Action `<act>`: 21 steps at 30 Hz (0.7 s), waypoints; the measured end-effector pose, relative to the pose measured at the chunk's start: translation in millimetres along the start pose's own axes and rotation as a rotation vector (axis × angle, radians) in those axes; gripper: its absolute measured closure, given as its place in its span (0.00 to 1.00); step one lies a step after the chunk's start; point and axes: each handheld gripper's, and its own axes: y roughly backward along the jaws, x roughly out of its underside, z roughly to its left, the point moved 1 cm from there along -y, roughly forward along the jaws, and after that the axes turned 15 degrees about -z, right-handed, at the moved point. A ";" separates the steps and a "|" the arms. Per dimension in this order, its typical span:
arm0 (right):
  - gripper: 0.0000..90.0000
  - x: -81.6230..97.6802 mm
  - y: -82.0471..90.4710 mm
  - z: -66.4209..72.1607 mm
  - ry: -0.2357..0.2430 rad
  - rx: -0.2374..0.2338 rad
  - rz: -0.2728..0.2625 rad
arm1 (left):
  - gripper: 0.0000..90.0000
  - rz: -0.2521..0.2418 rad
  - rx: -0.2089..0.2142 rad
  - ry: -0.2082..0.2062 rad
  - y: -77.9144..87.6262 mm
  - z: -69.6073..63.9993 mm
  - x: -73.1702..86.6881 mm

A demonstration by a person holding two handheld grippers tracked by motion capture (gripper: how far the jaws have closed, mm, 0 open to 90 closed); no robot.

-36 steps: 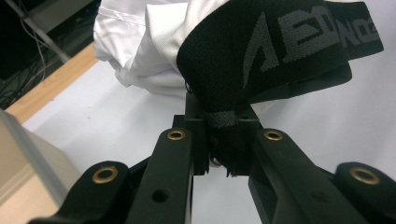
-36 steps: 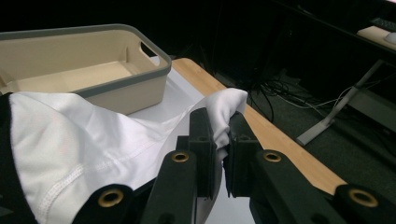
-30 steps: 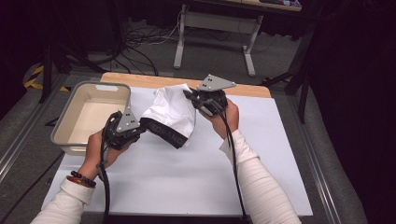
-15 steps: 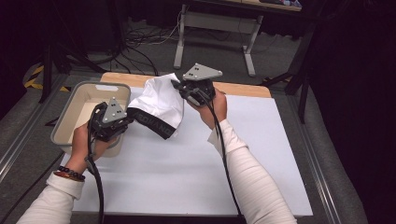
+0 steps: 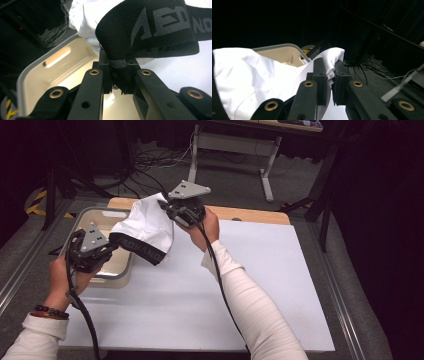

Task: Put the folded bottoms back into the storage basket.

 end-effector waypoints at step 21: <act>0.93 2.5 -95.5 56.4 0.018 -0.098 0.046 | 0.91 0.083 -0.148 0.088 37.1 52.4 54.4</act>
